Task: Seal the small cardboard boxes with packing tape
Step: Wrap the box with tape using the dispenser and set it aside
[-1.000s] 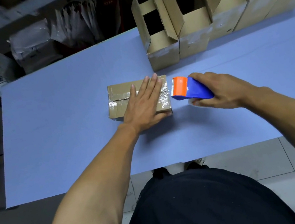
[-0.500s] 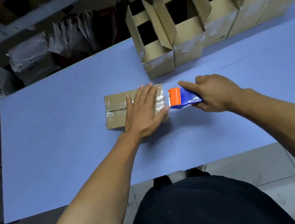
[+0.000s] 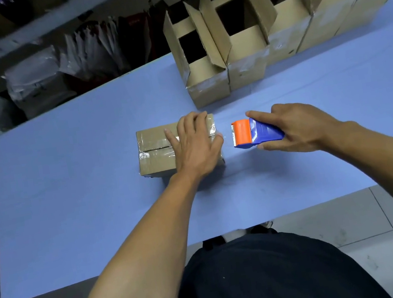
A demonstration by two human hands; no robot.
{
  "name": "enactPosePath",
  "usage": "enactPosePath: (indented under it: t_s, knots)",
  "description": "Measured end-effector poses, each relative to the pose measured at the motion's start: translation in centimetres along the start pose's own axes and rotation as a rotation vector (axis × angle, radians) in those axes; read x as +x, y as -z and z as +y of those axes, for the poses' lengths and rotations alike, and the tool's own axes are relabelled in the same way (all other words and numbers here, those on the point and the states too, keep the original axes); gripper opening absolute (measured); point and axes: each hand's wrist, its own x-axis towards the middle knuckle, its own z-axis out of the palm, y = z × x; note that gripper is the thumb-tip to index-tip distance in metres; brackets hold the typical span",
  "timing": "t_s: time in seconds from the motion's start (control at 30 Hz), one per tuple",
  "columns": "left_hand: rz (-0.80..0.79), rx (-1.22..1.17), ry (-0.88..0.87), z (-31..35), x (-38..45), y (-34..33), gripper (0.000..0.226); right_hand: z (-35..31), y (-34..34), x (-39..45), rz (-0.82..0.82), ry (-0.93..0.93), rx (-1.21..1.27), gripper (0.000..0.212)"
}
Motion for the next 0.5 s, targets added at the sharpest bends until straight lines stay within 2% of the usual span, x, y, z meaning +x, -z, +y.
enactPosePath:
  t_s: [0.23,0.37,0.5]
  knots:
    - [0.009,-0.013,0.048,0.4,0.1,-0.5,0.058,-4.3,0.4,1.4,0.022,-0.034,-0.274,0.084]
    - [-0.005,-0.032,0.043,0.2,0.1,-0.4,0.053,-7.8,2.2,2.9,-0.027,-0.112,-0.407,0.064]
    - [-0.006,-0.023,0.043,0.2,0.0,-0.4,0.051,-10.0,3.7,4.0,-0.076,-0.152,-0.422,0.041]
